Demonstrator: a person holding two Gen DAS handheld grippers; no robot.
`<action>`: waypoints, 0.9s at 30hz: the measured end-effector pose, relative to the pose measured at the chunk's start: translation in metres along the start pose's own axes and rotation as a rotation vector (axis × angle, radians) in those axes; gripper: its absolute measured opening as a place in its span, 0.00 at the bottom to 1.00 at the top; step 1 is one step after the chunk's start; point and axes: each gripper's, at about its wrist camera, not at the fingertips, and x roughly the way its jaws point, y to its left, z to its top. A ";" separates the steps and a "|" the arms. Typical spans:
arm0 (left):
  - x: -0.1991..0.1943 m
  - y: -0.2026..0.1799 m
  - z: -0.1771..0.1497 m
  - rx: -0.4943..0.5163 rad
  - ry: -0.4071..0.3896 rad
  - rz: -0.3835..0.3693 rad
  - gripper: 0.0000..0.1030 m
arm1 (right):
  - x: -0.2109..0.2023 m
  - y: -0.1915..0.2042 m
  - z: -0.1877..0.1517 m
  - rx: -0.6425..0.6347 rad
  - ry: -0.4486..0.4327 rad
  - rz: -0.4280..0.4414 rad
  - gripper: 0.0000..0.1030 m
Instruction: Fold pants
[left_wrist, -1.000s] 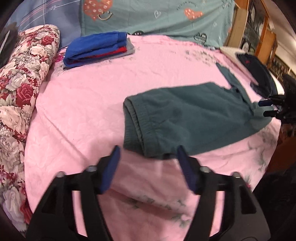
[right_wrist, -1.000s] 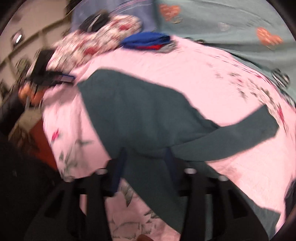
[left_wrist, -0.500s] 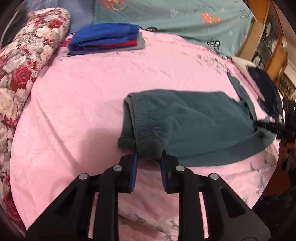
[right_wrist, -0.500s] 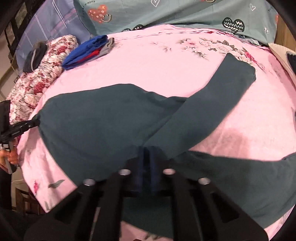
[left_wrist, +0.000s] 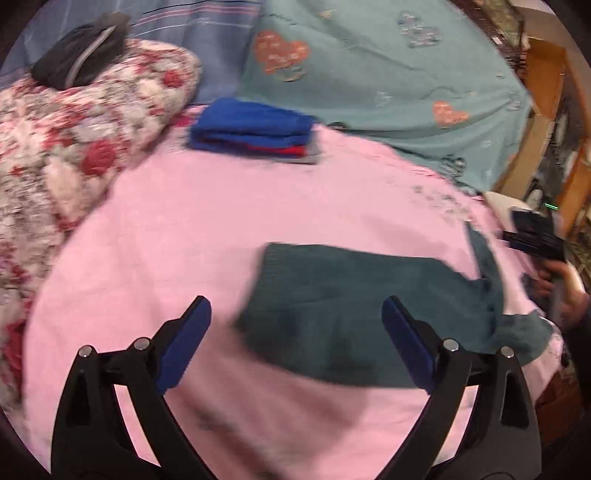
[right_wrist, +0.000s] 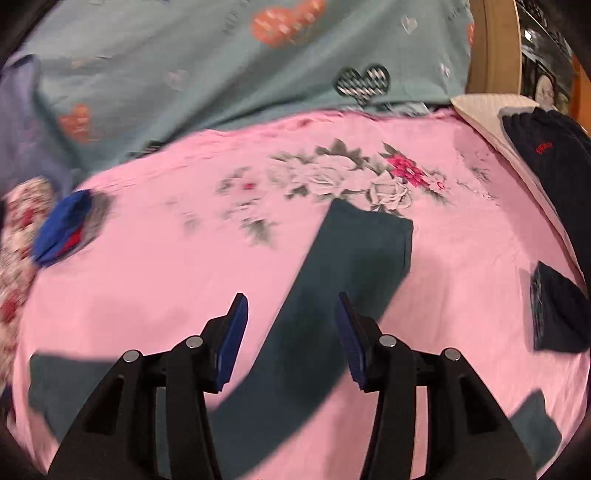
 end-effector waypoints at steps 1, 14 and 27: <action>0.008 -0.019 -0.002 0.020 0.009 -0.051 0.92 | 0.023 0.000 0.010 0.013 0.024 -0.042 0.48; 0.079 -0.094 -0.028 0.099 0.180 -0.170 0.92 | 0.037 -0.036 0.017 0.120 0.052 -0.014 0.04; 0.087 -0.090 -0.032 0.101 0.229 -0.152 0.92 | -0.179 -0.208 -0.177 0.622 -0.198 0.243 0.05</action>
